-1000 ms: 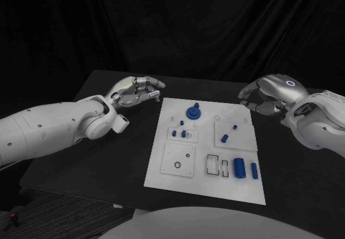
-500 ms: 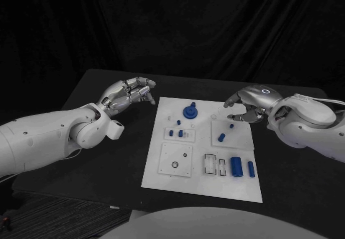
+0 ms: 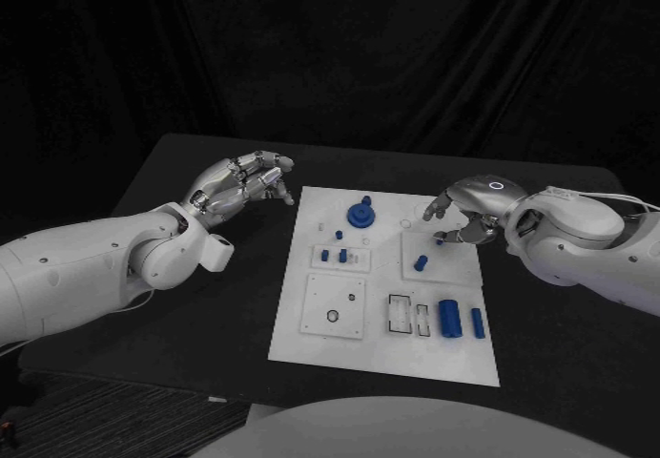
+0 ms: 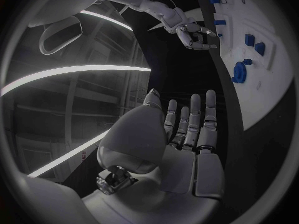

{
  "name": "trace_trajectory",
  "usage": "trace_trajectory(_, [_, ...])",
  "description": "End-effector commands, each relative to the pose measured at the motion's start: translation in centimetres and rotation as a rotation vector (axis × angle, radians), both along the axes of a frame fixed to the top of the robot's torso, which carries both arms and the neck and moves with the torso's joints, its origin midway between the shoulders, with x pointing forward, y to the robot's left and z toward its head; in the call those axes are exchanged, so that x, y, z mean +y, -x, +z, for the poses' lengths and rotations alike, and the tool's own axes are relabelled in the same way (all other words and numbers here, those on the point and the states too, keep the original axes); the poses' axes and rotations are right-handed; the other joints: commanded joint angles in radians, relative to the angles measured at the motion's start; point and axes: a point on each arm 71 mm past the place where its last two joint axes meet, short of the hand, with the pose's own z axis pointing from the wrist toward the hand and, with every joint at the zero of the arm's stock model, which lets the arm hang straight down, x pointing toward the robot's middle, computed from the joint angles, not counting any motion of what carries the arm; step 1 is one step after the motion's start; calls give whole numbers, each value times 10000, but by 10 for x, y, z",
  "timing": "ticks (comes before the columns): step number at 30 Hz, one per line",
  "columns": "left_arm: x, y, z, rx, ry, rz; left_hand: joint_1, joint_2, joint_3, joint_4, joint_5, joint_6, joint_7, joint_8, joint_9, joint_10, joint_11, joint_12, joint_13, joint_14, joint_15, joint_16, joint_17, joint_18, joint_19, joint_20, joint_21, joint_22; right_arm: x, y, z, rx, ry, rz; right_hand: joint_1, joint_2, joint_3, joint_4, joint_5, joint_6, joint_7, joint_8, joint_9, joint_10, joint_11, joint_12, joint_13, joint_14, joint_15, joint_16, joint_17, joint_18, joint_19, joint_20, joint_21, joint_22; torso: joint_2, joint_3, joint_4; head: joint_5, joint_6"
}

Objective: Assemble the parts on the task board

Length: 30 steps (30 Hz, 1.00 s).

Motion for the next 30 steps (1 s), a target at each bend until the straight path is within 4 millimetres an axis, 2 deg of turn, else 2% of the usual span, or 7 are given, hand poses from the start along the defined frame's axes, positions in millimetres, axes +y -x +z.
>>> trace_trajectory(1, [-1, 1, 4, -426, 653, -160, 87, 6, -9, -67, 60, -84, 2, 48, -21, -44, 5, 41, -23, 51, 26, 40, 14, 121, 61, 12, 68, 19, -1, 0, -4, 200, 305, -67, 43, 104, 43, 16, 87, 173, 2, 50, -26, 144, -33, 92, 23, 442, -34, 53, 36, 43, 94, 4, 94, 1742, -20, -3, 3, -71, -2])
trace_trajectory(9, [0, 1, 3, -385, 602, -125, 142, 27, 3, -95, 139, -95, 27, 68, -46, -47, 11, 40, -53, 36, 40, 46, 14, 119, 43, 25, 75, 34, -4, -1, -7, 342, 451, -207, 35, 132, 136, 30, 38, 681, 64, 172, -48, 297, -74, 209, 15, 477, -57, 80, 82, 29, 140, -12, 171, 1763, -38, -9, 5, -106, -2])
trace_trajectory(15, [1, 0, 3, -333, 566, -134, 234, 54, 26, -154, 256, -107, 63, 92, -86, -48, 15, 38, -95, 22, 65, 56, 13, 116, 6, 47, 75, 51, -5, -2, -10, 402, 508, -280, 60, 148, 231, 6, 29, 961, 239, 205, -77, 484, -122, 352, 38, 501, -79, 111, 137, 16, 171, -32, 235, 1781, -49, -16, 5, -37, -2])
trace_trajectory(21, [0, -2, 1, -272, 529, -159, 368, 112, 76, -257, 438, -108, 119, 115, -145, -47, 15, 30, -153, -17, 104, 46, -1, 112, -40, 82, 74, 71, -5, -1, -14, 451, 507, -312, 88, 165, 310, -27, 46, 1073, 365, 201, -86, 595, -161, 459, 71, 519, -115, 138, 185, 7, 193, -61, 285, 1795, -59, -19, 2, -98, -2])
trace_trajectory(28, [0, -3, 0, -245, 510, -169, 458, 142, 108, -341, 595, -76, 162, 139, -185, -34, -6, 33, -190, -28, 118, 45, -11, 118, -58, 101, 81, 90, -5, 0, -18, 554, 554, -349, 111, 176, 405, -83, 122, 1272, 492, 253, -43, 731, -195, 600, 122, 526, -118, 144, 195, 2, 201, -75, 300, 1799, -73, -23, -12, -10, -2])
trace_trajectory(30, [0, -3, 0, -238, 509, -175, 469, 150, 115, -350, 615, -65, 169, 144, -190, -29, -8, 35, -194, -26, 119, 46, -12, 120, -59, 103, 83, 93, -5, 0, -19, 595, 572, -362, 99, 169, 414, -91, 94, 1297, 511, 257, -32, 771, -203, 641, 140, 526, -117, 142, 192, 3, 200, -77, 296, 1798, -76, -20, 5, -1, -2])
